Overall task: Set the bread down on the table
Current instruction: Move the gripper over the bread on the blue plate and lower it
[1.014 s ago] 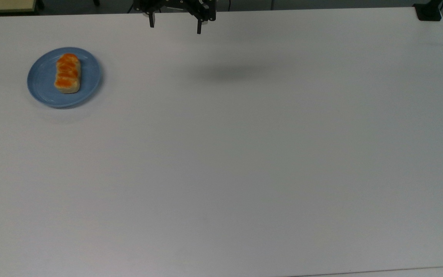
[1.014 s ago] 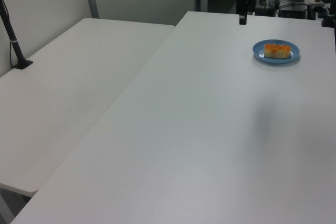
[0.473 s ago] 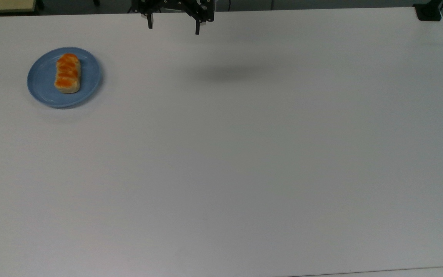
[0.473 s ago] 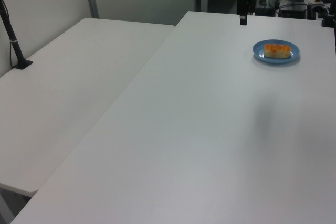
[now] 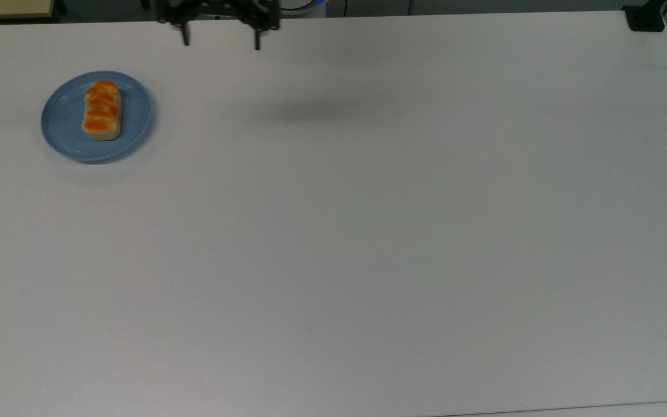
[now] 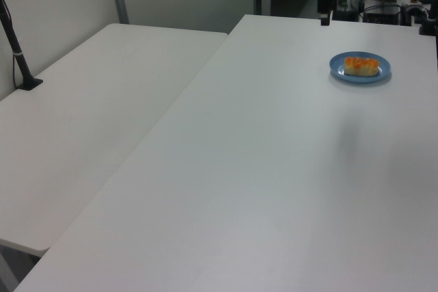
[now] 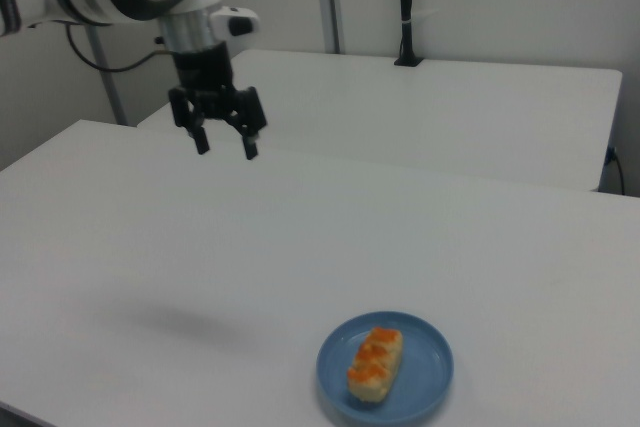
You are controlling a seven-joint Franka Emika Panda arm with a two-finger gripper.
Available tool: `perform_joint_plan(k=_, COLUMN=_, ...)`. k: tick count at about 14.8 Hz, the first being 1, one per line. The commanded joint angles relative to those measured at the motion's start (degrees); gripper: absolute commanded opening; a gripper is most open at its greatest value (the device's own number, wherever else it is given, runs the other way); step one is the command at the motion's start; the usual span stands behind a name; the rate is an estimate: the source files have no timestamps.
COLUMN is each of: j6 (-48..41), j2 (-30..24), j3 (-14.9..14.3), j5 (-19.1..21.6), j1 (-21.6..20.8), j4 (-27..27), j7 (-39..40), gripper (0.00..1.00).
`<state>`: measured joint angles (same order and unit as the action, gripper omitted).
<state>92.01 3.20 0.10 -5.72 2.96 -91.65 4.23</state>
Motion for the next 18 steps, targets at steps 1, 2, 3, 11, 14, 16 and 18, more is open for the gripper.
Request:
perform_joint_plan(k=1, j6=-0.08, j2=0.40, j3=-0.18, j5=1.24, j1=7.74, j4=-2.12, j7=9.27, gripper=1.00)
perform_joint_plan(k=2, j6=0.10, j2=0.76, j3=-0.18, j5=1.07, j1=10.89, j4=-3.44, j7=12.78, gripper=1.00)
perform_joint_plan(k=3, j6=0.36, j2=1.19, j3=-0.18, j5=0.72, j1=12.93, j4=-4.67, j7=14.21, gripper=1.00)
perform_joint_plan(k=11, j6=15.38, j2=8.84, j3=-0.27, j5=-6.40, j1=21.20, j4=-13.11, j7=16.16, gripper=1.00)
perform_joint_plan(k=14, j6=16.36, j2=11.04, j3=-0.27, j5=-8.25, j1=22.35, j4=-13.21, j7=16.24, gripper=1.00)
perform_joint_plan(k=16, j6=17.41, j2=12.53, j3=-0.27, j5=-9.39, j1=22.88, j4=-13.29, j7=16.25, gripper=1.00)
perform_joint_plan(k=18, j6=18.90, j2=13.85, j3=-0.27, j5=-10.18, j1=22.88, j4=-13.29, j7=16.25, gripper=0.97)
